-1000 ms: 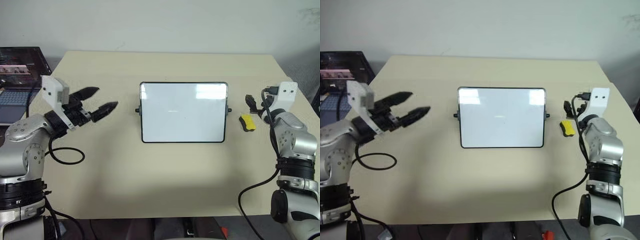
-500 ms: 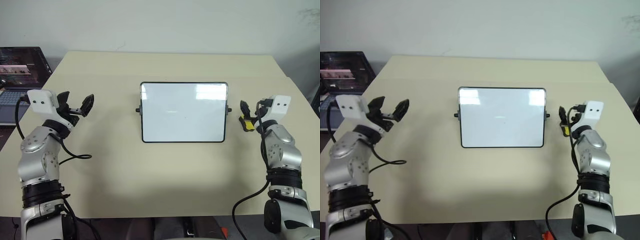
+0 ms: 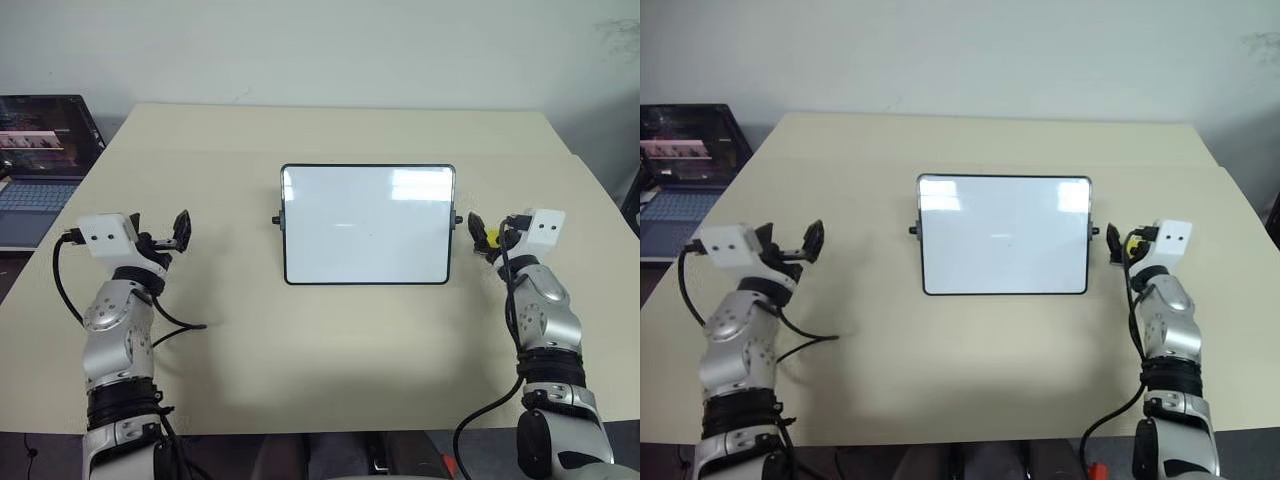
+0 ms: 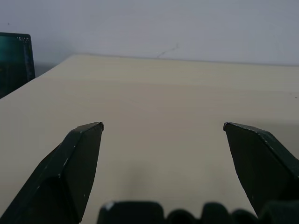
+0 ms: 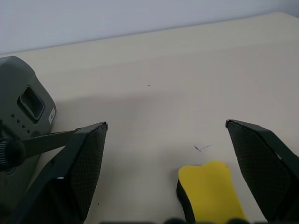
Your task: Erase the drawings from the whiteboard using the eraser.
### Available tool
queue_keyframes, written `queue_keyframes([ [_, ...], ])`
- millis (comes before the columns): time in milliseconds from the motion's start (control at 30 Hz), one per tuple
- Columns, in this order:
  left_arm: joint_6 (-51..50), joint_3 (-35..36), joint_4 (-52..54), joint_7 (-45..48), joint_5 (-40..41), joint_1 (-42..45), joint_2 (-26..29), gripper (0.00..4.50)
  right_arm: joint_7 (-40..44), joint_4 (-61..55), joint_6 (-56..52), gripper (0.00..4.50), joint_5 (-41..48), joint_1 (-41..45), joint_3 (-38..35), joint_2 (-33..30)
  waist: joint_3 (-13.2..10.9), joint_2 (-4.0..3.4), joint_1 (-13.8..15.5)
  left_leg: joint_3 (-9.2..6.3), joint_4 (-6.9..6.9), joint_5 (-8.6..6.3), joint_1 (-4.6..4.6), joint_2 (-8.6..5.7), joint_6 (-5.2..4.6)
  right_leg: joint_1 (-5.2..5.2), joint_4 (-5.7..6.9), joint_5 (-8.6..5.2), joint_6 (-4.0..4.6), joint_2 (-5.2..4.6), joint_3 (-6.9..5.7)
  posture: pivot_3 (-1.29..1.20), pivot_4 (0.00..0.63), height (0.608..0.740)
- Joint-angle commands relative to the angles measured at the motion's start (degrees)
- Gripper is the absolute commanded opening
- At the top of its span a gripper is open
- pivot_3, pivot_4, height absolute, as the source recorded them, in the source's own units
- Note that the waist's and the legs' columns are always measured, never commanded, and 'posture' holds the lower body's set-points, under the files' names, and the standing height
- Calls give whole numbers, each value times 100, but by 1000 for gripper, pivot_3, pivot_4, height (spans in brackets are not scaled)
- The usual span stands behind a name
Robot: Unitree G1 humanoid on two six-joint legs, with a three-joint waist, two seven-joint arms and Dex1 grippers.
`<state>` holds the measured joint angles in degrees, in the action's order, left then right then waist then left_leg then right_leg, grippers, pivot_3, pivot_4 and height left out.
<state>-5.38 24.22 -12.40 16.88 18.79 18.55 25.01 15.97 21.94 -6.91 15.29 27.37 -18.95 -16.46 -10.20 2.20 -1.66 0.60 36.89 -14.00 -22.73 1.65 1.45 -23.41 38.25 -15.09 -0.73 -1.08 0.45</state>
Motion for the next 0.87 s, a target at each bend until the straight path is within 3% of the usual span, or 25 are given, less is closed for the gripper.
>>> queue_keyframes([
  [33, 239, -28, 20, -33, -71, 5, -26, 4500, -6, 32, 413, 4433, -7, -66, -11, 22, 1, 1, 0, 0, 0, 0, 0, 0, 0, 0, 0, 0, 0, 0, 0, 0, 150, 740],
  [867, 841, -61, -658, 92, -169, 251, 9, 4500, -444, 94, 883, 4433, -206, 174, 305, 192, 1, 1, -6, 14, 8, 0, 27, -3, 1, 0, 48, -1, -1, 2, 17, 0, 150, 740],
])
